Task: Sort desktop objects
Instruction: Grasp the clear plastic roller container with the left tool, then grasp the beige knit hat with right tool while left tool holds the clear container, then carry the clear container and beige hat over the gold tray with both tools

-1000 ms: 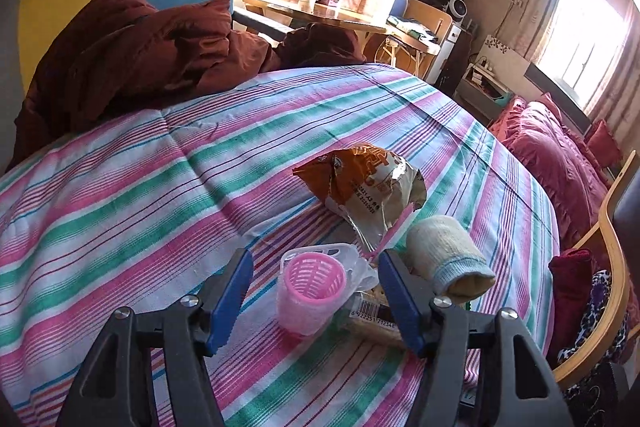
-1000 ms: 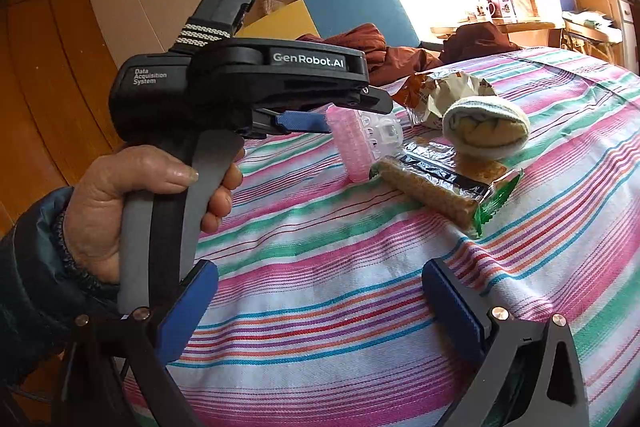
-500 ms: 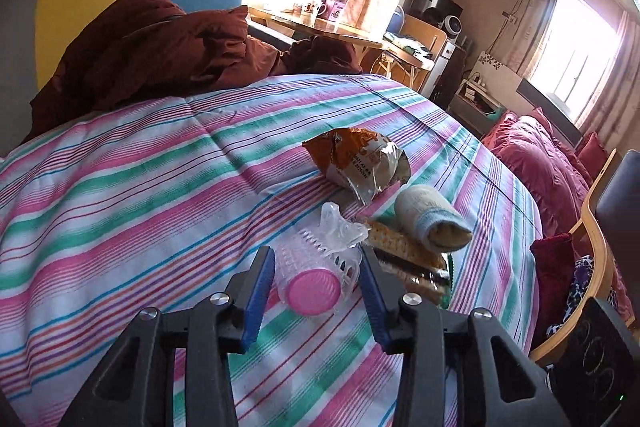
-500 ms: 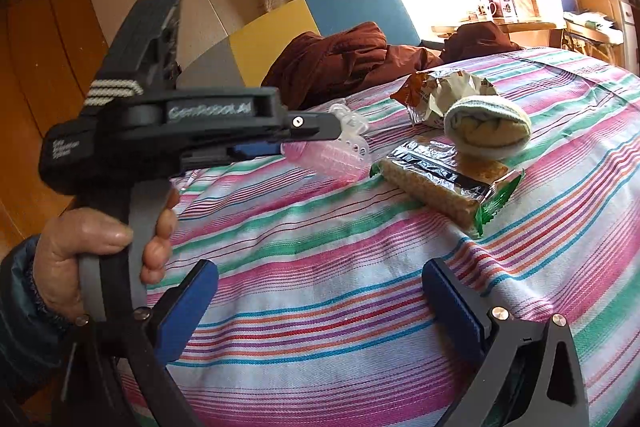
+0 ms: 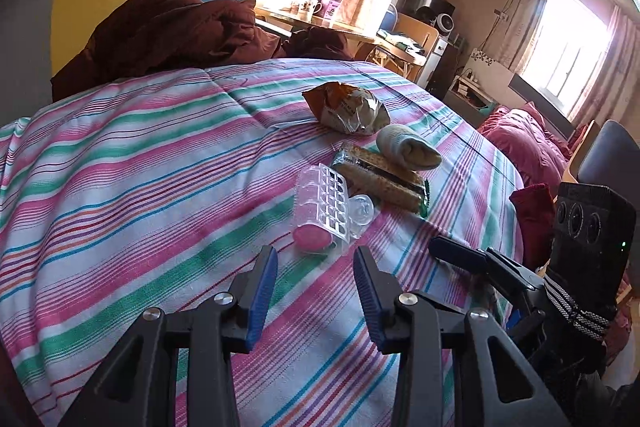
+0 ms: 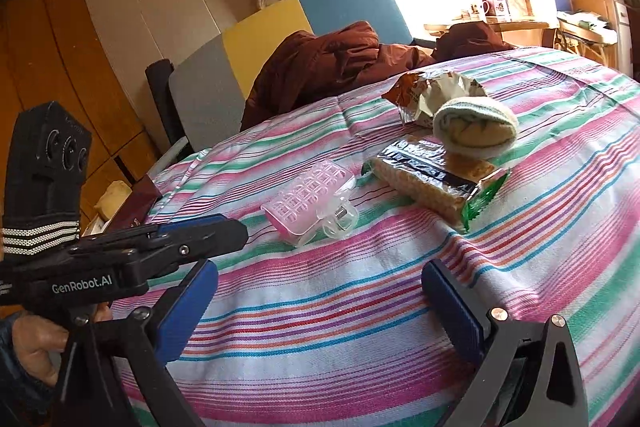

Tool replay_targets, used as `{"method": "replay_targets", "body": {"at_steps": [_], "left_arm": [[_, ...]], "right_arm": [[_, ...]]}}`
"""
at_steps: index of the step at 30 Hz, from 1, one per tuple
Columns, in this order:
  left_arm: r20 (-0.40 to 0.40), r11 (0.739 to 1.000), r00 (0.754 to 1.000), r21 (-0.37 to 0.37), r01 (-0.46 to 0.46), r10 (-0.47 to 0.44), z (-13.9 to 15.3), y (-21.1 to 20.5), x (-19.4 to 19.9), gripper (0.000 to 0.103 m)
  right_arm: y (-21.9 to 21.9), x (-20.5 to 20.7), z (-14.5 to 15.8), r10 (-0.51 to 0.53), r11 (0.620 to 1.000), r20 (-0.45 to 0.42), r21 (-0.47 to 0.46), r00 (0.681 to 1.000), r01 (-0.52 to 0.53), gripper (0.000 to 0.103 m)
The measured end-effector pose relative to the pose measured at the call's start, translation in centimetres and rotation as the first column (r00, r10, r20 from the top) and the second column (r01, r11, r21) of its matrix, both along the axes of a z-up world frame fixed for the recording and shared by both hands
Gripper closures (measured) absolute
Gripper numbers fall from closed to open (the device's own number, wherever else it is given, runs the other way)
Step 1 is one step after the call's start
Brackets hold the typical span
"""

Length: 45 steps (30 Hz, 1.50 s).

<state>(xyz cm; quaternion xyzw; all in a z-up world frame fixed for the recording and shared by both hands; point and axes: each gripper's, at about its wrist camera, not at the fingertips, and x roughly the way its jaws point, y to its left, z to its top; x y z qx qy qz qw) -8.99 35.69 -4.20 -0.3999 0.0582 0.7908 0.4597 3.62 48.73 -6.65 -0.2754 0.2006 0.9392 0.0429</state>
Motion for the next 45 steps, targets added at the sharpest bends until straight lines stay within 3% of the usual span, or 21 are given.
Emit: {"method": "replay_targets", "body": {"at_steps": [5,11,15,22,25,27,30,33,37,45], "left_arm": [[0.013,1.000,1.000,0.017,-0.003,0.003,0.7,0.9,-0.8,0.037],[-0.031,0.997,0.998,-0.058,0.048,-0.049,0.4,4.2,-0.9,0.028],[-0.049,0.994,0.997,-0.086,0.060,-0.064,-0.4,5.5,-0.9,0.028],[-0.057,0.991,0.994,-0.102,0.090,-0.096,-0.8,7.0,-1.4,0.028],[-0.045,0.990,0.994,-0.098,0.099,-0.103,-1.2,7.4,-1.8,0.028],[-0.032,0.991,0.994,-0.097,0.098,-0.101,-1.5,7.4,-2.0,0.029],[0.002,0.992,0.996,-0.084,0.094,-0.094,-1.8,7.3,-2.5,0.029],[0.047,0.994,0.995,-0.072,0.087,-0.084,-2.2,7.2,-3.1,0.029],[0.095,0.996,0.993,-0.045,0.080,-0.076,-2.6,6.9,-3.7,0.029],[0.114,0.996,0.991,-0.030,0.078,-0.074,-2.9,6.8,-3.8,0.028]], "right_arm": [[1.8,1.5,1.8,-0.100,0.992,-0.004,0.081,0.995,0.100,0.000],[6.2,0.6,3.8,-0.256,0.955,0.012,0.158,0.967,0.251,0.000],[8.8,-2.1,3.9,-0.293,0.947,0.060,0.153,0.954,0.281,0.000],[11.8,-6.9,2.2,-0.304,0.953,0.163,0.063,0.939,0.297,0.003],[12.8,-7.8,1.2,-0.302,0.952,0.195,0.011,0.933,0.306,0.010],[13.2,-8.1,0.6,-0.302,0.950,0.215,-0.007,0.929,0.311,0.021],[12.8,-8.2,0.6,-0.306,0.951,0.214,0.014,0.928,0.310,0.030],[12.5,-8.2,0.6,-0.317,0.948,0.209,0.038,0.925,0.316,0.032],[12.7,-8.0,0.5,-0.317,0.948,0.201,0.025,0.927,0.318,0.032],[13.2,-7.6,0.2,-0.309,0.948,0.180,-0.023,0.934,0.318,0.032]]}}
